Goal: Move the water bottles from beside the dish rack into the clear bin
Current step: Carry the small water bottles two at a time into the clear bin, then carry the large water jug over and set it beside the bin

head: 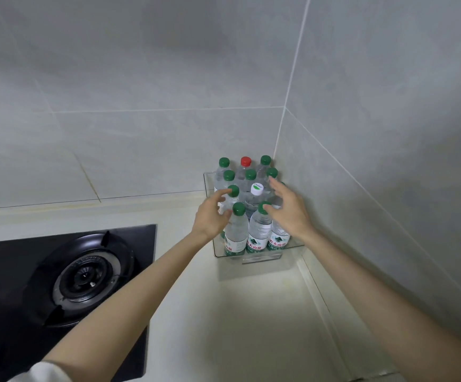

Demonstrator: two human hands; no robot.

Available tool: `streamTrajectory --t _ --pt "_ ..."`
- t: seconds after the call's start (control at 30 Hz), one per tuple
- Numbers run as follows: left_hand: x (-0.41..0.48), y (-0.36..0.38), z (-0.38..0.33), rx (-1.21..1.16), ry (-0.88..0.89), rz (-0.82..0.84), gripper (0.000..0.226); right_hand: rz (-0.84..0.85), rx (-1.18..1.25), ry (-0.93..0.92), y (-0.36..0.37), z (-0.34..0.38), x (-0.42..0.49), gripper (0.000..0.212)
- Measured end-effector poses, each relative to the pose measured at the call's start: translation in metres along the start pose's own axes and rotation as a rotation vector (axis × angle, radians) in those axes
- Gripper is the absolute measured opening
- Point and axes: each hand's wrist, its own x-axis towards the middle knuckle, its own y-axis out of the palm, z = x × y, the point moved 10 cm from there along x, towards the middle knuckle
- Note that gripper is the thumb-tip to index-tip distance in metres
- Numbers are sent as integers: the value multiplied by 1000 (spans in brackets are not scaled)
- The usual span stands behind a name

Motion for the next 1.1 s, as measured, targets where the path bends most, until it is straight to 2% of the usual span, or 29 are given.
streamTrajectory --t 0.17,0.3,0.6,1.1 --pt "-4 -43 -37 -42 75 -16 41 -9 130 41 -14 23 -8 68" --pt "-10 -61 -46 -42 0 45 41 17 211 69 -17 44 -23 66" --pt "-43 -97 -57 -121 -33 81 40 -43 185 -100 -32 105 -65 55" --pt "-178 -130 -61 -70 -42 -43 37 82 241 -141 -10 133 -165 52"
